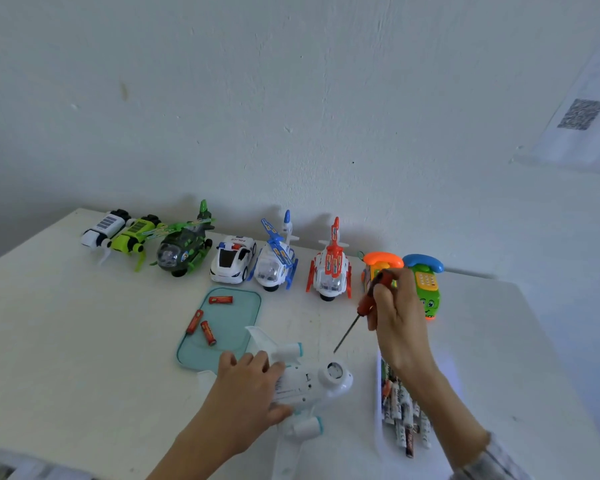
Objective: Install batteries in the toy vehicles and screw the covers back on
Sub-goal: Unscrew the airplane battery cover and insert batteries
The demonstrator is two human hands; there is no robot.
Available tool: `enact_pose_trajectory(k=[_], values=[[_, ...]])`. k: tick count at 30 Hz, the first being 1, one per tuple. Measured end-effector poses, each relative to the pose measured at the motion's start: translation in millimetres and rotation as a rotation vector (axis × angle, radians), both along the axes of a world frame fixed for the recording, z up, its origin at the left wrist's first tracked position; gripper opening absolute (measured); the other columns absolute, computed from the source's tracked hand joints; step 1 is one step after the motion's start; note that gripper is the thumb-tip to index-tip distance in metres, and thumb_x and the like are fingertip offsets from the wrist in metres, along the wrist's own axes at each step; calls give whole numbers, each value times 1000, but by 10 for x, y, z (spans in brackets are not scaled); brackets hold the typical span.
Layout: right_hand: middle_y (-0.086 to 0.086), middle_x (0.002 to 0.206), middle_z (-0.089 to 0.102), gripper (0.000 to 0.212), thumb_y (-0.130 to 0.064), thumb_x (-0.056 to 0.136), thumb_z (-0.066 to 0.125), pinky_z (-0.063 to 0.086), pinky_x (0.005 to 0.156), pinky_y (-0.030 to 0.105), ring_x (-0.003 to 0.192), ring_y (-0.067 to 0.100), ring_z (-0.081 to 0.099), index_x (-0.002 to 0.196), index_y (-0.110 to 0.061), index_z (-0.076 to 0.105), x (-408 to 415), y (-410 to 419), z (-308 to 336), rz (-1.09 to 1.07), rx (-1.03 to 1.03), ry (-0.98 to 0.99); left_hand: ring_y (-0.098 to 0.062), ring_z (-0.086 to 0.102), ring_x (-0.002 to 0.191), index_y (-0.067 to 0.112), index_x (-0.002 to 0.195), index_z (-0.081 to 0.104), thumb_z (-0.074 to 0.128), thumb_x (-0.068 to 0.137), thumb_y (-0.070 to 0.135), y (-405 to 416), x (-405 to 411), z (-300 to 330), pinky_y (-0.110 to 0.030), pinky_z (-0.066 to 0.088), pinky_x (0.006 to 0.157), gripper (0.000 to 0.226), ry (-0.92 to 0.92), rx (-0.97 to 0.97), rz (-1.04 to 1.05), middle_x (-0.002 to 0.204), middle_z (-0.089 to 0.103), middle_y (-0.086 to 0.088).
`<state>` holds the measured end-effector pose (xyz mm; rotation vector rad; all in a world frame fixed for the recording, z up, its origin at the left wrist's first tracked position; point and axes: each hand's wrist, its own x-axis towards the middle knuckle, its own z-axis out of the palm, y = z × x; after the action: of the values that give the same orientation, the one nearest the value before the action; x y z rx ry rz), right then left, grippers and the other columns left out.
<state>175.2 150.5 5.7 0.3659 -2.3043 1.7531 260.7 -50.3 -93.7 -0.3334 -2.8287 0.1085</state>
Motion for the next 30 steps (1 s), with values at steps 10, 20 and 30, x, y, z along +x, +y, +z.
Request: enact_pose_trajectory(k=[10,20,30], values=[[17,71,56,34,1,97,34,37,43,30,49,24,46,101,-31,45,337,-74,-295,63,-160,-134,-15,53,58,27,75,66,38,62,63,118,-5,-71,-36,46,57,47,-2,15,73,68,53,6],[8,74,59,37,-14,92,58,45,56,27,64,21,58,106,-42,39,392,-153,-456,13,100,27,-18,57,63,19,95,72,40,74,56,305,34,-56,-41,49,60,53,19,47,125,82,63,3],[2,69,57,36,-16,92,59,45,54,28,62,17,56,116,-34,39,407,-179,-534,54,161,59,-16,57,62,23,90,70,37,76,62,337,17,-27,-39,49,60,53,6,61,163,77,63,6]])
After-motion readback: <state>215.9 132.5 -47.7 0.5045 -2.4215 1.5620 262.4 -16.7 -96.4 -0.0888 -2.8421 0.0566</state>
